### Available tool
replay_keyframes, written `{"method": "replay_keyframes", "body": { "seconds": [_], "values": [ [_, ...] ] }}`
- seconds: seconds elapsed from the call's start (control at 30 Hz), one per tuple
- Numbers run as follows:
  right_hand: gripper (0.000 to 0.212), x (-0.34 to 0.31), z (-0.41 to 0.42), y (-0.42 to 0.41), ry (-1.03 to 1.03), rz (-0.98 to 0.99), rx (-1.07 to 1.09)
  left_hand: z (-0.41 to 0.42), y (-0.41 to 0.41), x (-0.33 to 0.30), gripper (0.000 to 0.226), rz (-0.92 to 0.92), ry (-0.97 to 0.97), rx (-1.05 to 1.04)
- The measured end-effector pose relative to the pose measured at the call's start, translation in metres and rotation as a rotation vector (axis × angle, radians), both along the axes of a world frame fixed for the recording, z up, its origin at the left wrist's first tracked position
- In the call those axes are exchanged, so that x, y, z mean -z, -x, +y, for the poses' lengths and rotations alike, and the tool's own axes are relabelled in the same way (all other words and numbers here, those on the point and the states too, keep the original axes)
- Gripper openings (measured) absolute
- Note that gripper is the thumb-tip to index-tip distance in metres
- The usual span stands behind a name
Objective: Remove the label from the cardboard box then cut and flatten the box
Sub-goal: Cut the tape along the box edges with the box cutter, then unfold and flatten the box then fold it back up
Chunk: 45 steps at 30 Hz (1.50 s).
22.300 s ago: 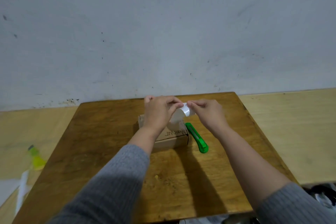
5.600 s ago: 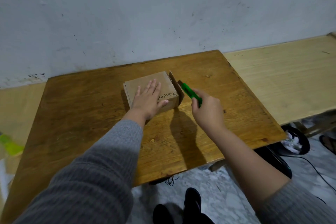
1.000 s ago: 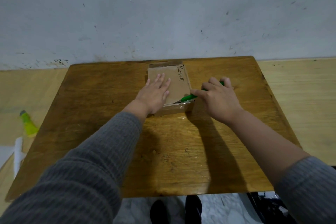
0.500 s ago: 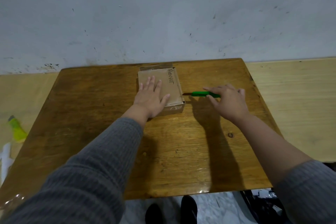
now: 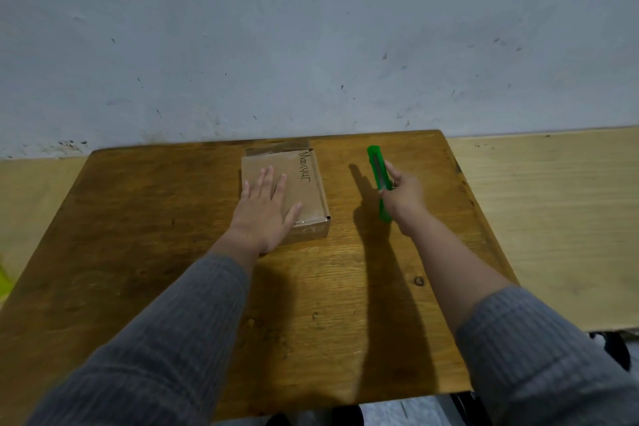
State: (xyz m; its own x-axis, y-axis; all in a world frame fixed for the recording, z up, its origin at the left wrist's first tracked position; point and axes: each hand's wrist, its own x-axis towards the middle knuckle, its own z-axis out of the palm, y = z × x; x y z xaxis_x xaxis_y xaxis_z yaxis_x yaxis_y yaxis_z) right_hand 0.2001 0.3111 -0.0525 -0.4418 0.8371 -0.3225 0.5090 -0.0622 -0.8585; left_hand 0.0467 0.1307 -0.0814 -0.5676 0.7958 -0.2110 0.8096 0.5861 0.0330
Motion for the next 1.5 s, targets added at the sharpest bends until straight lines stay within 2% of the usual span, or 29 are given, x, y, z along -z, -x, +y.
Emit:
{"method": "replay_keyframes", "body": {
  "seconds": [0.17, 0.3, 0.47, 0.57, 0.6, 0.67, 0.73, 0.8, 0.9, 1.07, 1.23, 1.33, 1.4, 1.5],
  "values": [
    [0.061, 0.030, -0.007, 0.026, 0.019, -0.113, 0.030, 0.000, 0.000, 0.002, 0.072, -0.012, -0.022, -0.012],
    [0.061, 0.049, -0.013, 0.041, -0.142, -0.355, -0.025, 0.001, -0.001, 0.000, 0.072, -0.026, -0.028, -0.022],
    [0.038, 0.059, -0.018, 0.040, -0.262, -0.401, -0.027, 0.000, 0.000, 0.000, 0.071, -0.028, -0.027, -0.019],
    [0.035, 0.052, -0.025, 0.036, -0.387, -0.542, -0.042, -0.001, 0.000, 0.000, 0.072, -0.036, -0.037, -0.016],
    [0.036, 0.049, -0.028, 0.037, -0.441, -0.525, -0.038, -0.001, 0.000, 0.000, 0.072, -0.035, -0.039, -0.016],
    [0.037, 0.042, -0.035, 0.044, -0.459, -0.305, -0.062, -0.001, -0.001, -0.001, 0.072, -0.029, -0.046, -0.017],
    [0.039, 0.032, -0.045, 0.056, -0.290, -0.031, -0.157, -0.002, -0.002, -0.001, 0.072, -0.024, -0.057, -0.018],
    [0.040, 0.022, -0.057, 0.062, -0.130, 0.063, -0.257, -0.006, -0.003, -0.001, 0.073, -0.021, -0.062, -0.016],
    [0.038, 0.023, -0.070, 0.057, -0.070, 0.055, -0.272, -0.017, -0.004, -0.001, 0.074, -0.028, -0.072, 0.000],
    [0.040, 0.026, -0.092, 0.050, -0.197, -0.019, -0.202, -0.040, -0.006, -0.002, 0.078, -0.035, -0.095, 0.031],
    [0.043, 0.032, -0.105, 0.037, -0.060, 0.040, -0.002, -0.060, -0.010, 0.000, 0.079, -0.024, -0.128, 0.055],
    [0.043, 0.040, -0.104, 0.022, -0.019, -0.012, 0.050, -0.068, -0.008, 0.001, 0.081, -0.014, -0.131, 0.082],
    [0.041, 0.039, -0.106, 0.020, -0.159, -0.118, -0.033, -0.068, -0.007, 0.001, 0.086, -0.020, -0.123, 0.094],
    [0.040, 0.028, -0.108, 0.023, -0.524, -0.201, -0.120, -0.068, -0.008, -0.001, 0.095, -0.031, -0.105, 0.099]
  ]
}}
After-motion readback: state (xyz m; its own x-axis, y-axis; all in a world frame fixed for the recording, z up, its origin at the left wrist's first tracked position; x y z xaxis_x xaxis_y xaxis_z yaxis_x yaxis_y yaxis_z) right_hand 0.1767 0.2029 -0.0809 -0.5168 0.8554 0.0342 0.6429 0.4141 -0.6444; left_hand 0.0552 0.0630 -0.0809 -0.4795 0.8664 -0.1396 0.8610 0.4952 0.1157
